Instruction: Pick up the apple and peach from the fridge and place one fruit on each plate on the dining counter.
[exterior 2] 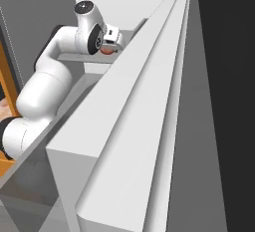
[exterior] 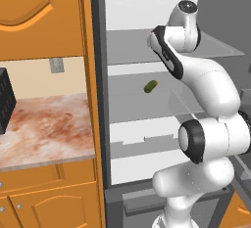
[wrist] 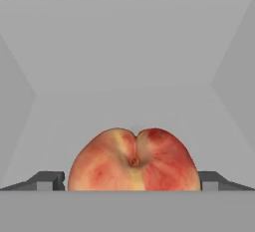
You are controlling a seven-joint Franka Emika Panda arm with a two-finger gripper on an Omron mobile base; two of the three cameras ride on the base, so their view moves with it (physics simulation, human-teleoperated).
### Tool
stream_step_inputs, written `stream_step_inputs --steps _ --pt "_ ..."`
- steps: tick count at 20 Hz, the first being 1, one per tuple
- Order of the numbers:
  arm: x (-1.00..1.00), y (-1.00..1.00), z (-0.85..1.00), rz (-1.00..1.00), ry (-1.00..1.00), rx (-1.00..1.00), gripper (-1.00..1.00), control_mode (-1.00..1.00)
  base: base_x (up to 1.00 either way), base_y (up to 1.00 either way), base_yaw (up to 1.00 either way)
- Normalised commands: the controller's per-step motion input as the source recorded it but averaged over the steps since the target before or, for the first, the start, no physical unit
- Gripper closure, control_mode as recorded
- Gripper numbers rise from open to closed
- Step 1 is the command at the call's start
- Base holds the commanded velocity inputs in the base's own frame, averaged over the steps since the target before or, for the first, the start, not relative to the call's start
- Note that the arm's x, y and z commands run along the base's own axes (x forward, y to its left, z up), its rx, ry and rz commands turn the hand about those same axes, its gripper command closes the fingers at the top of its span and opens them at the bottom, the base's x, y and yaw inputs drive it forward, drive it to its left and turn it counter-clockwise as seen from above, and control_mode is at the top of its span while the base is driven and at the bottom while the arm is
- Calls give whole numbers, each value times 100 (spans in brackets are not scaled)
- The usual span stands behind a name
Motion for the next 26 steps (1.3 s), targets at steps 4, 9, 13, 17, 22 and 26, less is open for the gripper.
stream_step_inputs --steps 4,9,13,17,22,26 --pt "-1 0 -10 0 0 0 -100 -100 0 0 0" --pt "-1 0 -11 0 0 0 -100 -100 0 0 0" --pt "0 0 -17 0 0 0 100 -100 0 0 0" --pt "-20 3 -12 0 0 0 100 -100 0 0 0" --pt "-71 13 -2 0 -15 0 100 -100 0 0 0" --pt "-97 7 3 -3 -15 1 100 -100 0 0 0"
